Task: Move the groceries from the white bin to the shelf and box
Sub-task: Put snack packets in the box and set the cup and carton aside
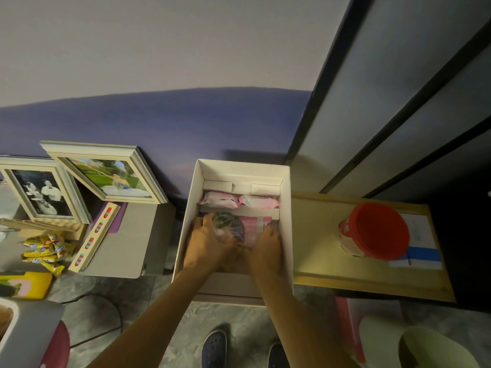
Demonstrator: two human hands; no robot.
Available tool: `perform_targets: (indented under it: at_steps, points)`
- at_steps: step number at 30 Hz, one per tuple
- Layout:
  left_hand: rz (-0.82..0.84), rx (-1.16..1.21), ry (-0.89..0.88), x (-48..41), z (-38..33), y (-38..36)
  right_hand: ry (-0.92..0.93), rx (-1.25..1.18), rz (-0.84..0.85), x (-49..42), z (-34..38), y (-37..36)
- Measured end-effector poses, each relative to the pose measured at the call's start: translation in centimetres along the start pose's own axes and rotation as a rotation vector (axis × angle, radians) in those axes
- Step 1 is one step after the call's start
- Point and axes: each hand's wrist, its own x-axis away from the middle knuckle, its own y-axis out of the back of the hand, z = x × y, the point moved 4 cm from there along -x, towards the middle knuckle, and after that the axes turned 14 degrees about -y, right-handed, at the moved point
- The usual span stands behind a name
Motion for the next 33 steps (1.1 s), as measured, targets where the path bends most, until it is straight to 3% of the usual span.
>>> perform_targets:
  at_steps: [10, 15, 21, 28, 33]
  points:
    - [-0.087, 0.094, -0.014, 0.3, -0.5, 1.6, -0.062, -0.055, -0.069, 0.3, 0.9, 0.4]
    - [-0.134, 0.152, -0.022, 1.9, -1.8, 3.5, 0.107, -0.092, -0.068, 2.2, 2.0, 3.4]
    - [-0.182, 0.158, -0.141, 3.9, -7.2, 10.4, 0.176, -0.259, -0.085, 5.8, 4.8, 10.7]
    - [-0.151, 0.171, -0.348, 6.9, -16.7, 21.6, 0.284, -0.447, -0.159, 13.7, 6.5, 25.4]
    - [-0.1, 0.218, -0.52, 9.3, -23.8, 24.4, 0.322, -0.512, -0.267, 19.2, 5.0, 33.7]
